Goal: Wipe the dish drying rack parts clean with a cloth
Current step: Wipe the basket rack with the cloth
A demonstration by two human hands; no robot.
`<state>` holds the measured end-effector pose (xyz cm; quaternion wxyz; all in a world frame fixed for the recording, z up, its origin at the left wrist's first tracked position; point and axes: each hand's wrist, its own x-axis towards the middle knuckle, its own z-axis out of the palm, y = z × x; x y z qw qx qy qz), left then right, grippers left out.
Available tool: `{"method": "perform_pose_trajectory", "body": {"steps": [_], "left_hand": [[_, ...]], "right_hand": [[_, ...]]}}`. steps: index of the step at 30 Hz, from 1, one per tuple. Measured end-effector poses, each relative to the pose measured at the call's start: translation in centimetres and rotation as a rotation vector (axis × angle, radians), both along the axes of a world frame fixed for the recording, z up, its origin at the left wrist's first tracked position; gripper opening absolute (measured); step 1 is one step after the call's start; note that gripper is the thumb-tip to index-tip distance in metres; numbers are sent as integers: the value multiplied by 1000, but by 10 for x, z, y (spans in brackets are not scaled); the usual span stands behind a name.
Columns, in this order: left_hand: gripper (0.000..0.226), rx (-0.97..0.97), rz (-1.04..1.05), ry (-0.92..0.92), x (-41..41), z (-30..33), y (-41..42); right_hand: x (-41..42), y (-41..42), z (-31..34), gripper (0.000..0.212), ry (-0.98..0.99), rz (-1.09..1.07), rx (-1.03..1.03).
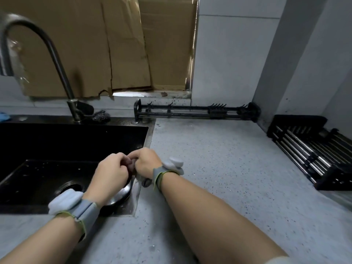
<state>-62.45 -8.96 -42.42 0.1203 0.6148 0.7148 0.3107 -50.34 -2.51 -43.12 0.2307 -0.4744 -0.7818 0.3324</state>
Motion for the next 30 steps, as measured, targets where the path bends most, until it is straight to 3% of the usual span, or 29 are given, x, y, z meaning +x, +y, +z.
{"method": "perform_pose_trajectory", "body": {"steps": [4,8,13,17,20,26,28,30], "left_hand": [[31,87,-61,9,3,9,-8],[33,31,-260,163,27,1,-20],[31,-46,-353,324,40,-7,-32],[33,-21,-345,342,40,-10,-39],[34,-57,-363,330,39,-7,-43],[40,-89,-228,159,28,6,-58],[34,-64,-180,144,17,3,-64],[39,-48,-102,115,4,3,-70]], "right_hand": [[25,-2,17,50,146,-143,47],[120,-13,42,49,202,-310,15],[278,-50,29,40,25,-661,101],[319,-92,-5,34,-190,-626,34],[276,-99,-17,41,-346,-448,117],[85,-89,-10,32,-334,-92,262],[28,-90,-14,27,-265,-97,163],[-5,-90,-15,22,-120,-253,5]]}}
